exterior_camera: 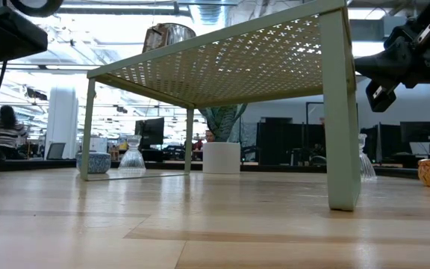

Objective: Pick & Place candle stick holders
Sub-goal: Put the silver scented candle on the shelf

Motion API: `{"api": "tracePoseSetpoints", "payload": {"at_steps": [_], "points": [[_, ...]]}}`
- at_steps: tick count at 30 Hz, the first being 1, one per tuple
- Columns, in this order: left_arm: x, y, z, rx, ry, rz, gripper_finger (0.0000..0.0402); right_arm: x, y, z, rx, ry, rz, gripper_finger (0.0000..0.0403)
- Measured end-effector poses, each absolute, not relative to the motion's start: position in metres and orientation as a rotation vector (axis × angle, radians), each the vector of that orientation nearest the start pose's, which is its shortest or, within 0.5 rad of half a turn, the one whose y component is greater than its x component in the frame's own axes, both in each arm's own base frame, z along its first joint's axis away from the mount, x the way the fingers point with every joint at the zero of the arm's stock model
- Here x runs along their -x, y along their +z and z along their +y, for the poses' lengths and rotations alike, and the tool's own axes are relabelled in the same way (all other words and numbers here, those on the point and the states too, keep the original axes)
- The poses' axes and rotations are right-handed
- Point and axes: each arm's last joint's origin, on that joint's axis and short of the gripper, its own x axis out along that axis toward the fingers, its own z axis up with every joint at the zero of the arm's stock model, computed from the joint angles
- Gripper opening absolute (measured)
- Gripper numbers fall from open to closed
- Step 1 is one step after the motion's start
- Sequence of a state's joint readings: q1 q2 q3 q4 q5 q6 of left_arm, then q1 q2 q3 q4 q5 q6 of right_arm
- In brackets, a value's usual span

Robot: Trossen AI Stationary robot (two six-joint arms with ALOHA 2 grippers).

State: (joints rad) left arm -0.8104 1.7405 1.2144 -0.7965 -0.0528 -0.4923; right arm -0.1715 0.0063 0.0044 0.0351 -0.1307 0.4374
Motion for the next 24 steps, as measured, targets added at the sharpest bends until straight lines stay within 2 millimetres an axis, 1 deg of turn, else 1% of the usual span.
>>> {"api": "tracePoseSetpoints", "payload": {"at_steps": [7, 18, 21, 24], "points": [[-0.2291, 0.1991, -0.2391, -0.166, -0.338, 1.316, 0.0390, -0.0967, 0.1680, -0.0130, -0.432, -0.033, -0.042, 0.0000], [-0.2294, 0.1998, -0.2394, -0.167, -0.343, 1.311, 0.0341, -0.0967, 0.1680, -0.0129, -0.432, -0.033, -0.042, 0.0000], [-0.2292, 0.1999, -0.2397, -0.161, -0.352, 1.317, 0.0342, -0.0967, 0.1679, -0.0130, -0.432, -0.033, -0.041, 0.0000], [-0.2290, 0.1999, -0.2398, -0.156, -0.355, 1.321, 0.0359, -0.0967, 0.1680, -0.0129, -0.432, -0.033, -0.042, 0.0000]]}}
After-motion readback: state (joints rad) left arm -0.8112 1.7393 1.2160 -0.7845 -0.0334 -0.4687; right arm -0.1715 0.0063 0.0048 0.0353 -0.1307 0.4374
